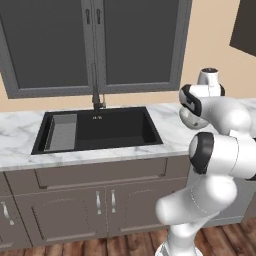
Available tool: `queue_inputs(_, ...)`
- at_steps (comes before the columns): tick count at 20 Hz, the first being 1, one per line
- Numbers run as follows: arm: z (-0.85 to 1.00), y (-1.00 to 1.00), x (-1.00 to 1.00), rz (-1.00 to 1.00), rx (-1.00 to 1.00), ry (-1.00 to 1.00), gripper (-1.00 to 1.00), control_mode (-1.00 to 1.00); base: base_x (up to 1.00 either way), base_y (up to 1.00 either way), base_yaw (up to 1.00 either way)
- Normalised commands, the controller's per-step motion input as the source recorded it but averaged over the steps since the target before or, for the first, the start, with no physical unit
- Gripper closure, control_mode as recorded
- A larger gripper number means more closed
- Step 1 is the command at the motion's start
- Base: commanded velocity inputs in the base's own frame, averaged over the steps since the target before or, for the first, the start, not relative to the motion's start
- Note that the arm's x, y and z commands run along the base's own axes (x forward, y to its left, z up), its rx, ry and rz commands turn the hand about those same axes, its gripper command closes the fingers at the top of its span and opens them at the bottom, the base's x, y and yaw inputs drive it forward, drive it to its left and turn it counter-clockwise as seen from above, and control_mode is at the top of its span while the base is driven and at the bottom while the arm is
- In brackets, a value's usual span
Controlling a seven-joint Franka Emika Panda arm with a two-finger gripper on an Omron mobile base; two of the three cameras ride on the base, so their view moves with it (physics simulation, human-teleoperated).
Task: Clear the mugs and bowl far away from the sink.
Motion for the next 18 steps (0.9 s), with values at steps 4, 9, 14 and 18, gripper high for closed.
queue_inputs(4, -0.08, -0.17, 0.16, 0.05, 0.0, 0.0, -1.0, -1.0, 0.0, 0.0, 0.0)
queue_inputs(9, -0.11, -0.15, 0.18, 0.05, 0.0, 0.0, -1.0, -1.0, 0.0, 0.0, 0.0)
queue_inputs(14, -0.2, -0.12, 0.22, 0.05, 0.0, 0.0, -1.0, -1.0, 0.0, 0.0, 0.0)
queue_inputs(18, -0.19, -0.14, 0.22, 0.05, 0.0, 0.0, -1.0, -1.0, 0.0, 0.0, 0.0)
